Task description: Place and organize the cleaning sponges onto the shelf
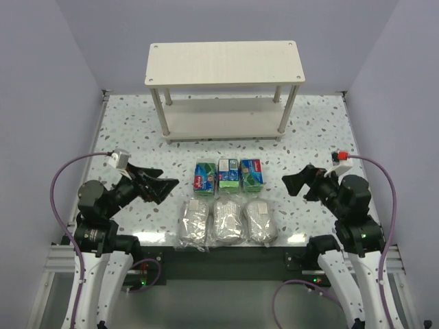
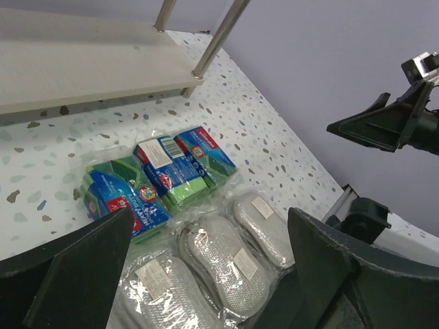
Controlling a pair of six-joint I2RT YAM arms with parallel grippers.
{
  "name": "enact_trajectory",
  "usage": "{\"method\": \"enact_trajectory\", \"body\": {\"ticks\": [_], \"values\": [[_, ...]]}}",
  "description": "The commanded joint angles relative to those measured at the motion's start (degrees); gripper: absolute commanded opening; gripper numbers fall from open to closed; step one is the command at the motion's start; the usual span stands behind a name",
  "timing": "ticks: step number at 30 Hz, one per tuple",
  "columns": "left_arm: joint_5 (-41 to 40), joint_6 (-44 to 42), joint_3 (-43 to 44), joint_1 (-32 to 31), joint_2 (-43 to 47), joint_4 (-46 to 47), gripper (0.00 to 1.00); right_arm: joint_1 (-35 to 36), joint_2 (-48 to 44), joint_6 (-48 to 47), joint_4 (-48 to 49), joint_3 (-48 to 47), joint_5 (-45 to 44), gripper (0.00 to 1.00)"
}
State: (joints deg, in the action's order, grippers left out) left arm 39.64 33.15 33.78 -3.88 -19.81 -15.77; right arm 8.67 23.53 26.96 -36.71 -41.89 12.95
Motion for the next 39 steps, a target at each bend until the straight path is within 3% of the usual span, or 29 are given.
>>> {"method": "enact_trajectory", "body": {"ticks": [1, 5, 14, 16, 20, 28, 30, 39], "values": [[-0.8, -1.5, 1.4, -0.1, 0.6, -2.0, 1.00, 0.0, 0.1, -0.6, 0.1, 1.2, 1.9, 0.99], [-1.2, -0.7, -0.6, -0.1, 1.2, -1.4, 1.00, 0.0, 2.0, -0.6, 3.2, 2.6, 3.9, 0.99], [-0.7, -0.2, -3.2, -0.1, 0.3, -0.7, 1.00, 1.4, 16.4, -0.5, 15.0, 4.3, 8.3, 0.99], [-0.4, -0.3, -3.5, -0.1, 0.3, -0.3, 1.00, 4.2, 18.6, -1.0, 16.1, 3.6, 5.5, 0.99], [-0.6, 0.2, -5.3, -0.1, -0.1, 1.4, 1.00, 12.3, 27.2, -1.8, 17.0, 0.3, -8.7, 0.99], [-0.9, 0.0, -5.6, -0.1, -3.0, 1.4, 1.00, 23.0, 41.6, -2.5, 20.9, -3.9, -20.8, 0.97], [-1.5, -0.1, -5.6, -0.1, -2.6, 0.6, 1.00, 27.1, 44.6, -3.1, 20.2, -5.3, -27.9, 0.99], [-2.5, -0.3, -6.6, -0.1, -1.0, -1.1, 1.00, 33.9, 53.0, -2.4, 16.7, -9.8, -38.8, 0.99]]}}
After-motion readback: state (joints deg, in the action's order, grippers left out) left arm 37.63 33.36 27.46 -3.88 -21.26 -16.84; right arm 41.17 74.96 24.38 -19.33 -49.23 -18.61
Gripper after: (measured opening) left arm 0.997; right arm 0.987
